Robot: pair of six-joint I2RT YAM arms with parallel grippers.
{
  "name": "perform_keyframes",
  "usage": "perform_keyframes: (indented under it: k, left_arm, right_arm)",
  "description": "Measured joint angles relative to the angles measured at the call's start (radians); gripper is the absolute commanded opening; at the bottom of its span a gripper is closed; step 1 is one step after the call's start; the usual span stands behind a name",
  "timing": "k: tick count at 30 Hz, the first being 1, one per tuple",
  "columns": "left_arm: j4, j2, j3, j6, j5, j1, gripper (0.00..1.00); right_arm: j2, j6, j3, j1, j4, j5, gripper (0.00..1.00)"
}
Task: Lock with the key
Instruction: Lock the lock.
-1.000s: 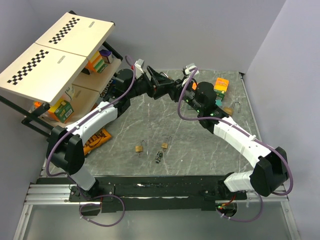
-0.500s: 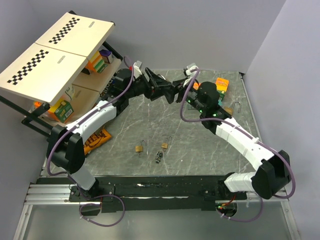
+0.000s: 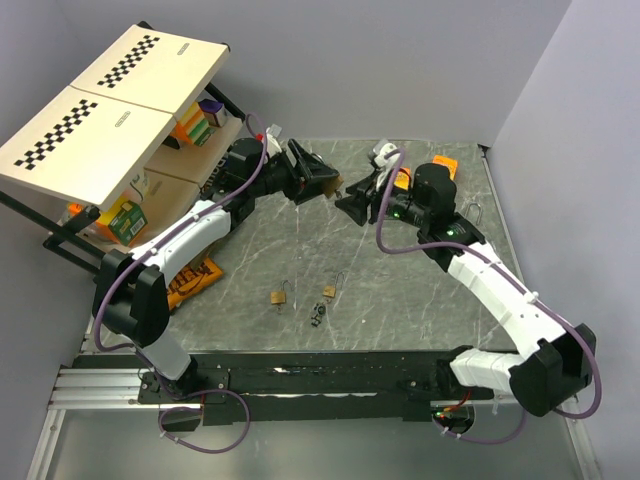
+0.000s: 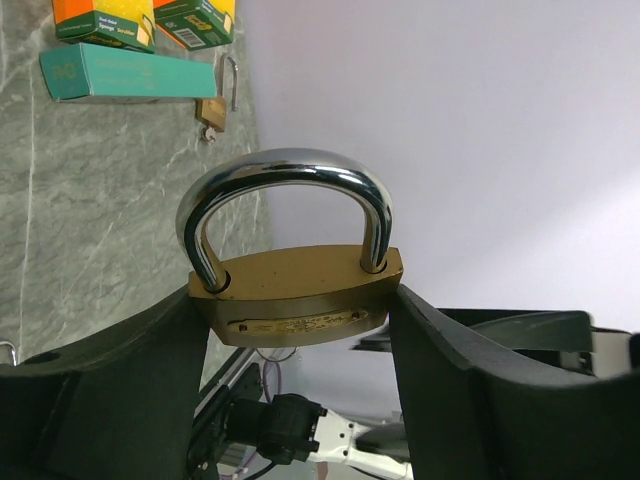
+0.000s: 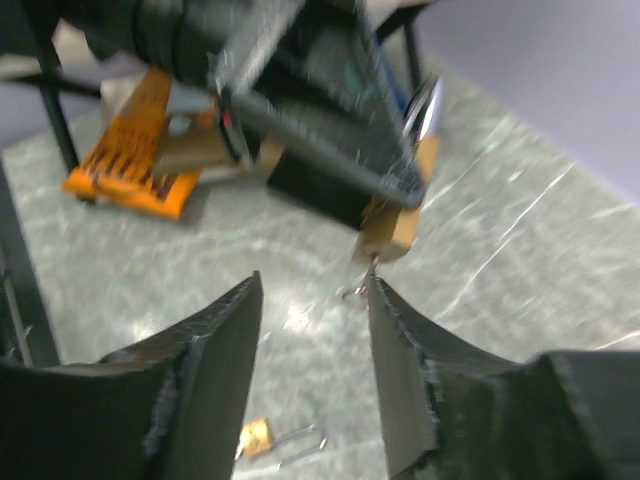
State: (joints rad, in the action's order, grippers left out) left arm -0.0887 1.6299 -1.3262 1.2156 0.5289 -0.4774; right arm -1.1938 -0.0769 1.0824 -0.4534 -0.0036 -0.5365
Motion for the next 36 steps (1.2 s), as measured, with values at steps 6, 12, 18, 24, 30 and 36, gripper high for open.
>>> perform_keyframes:
  k: [6,12,18,24,30,36]
  left_arm:
    - [0.000,0.000,0.000,0.000,0.008,0.000,0.01]
    - [-0.001,0.000,0.000,0.000,0.008,-0.001,0.01]
    - [-0.003,0.000,0.000,0.000,-0.001,-0.001,0.01]
    - [-0.003,0.000,0.000,0.003,0.001,-0.009,0.01]
    - [-0.002,0.004,0.000,0.004,0.000,-0.013,0.01]
    - [0.008,0.006,-0.008,0.003,-0.005,-0.012,0.01]
  right_arm:
    - [-0.051,-0.023,0.013,0.000,-0.050,-0.014,0.45]
    - [-0.058,-0.037,0.018,0.000,-0.056,-0.006,0.37]
    - [-0.080,-0.048,0.036,0.000,-0.057,0.032,0.38]
    - [-0.109,-0.057,0.050,0.000,-0.049,0.057,0.36]
    - [-0.121,-0.071,0.050,0.000,-0.049,0.064,0.15]
    - [-0.121,-0.079,0.050,0.003,-0.048,0.068,0.00]
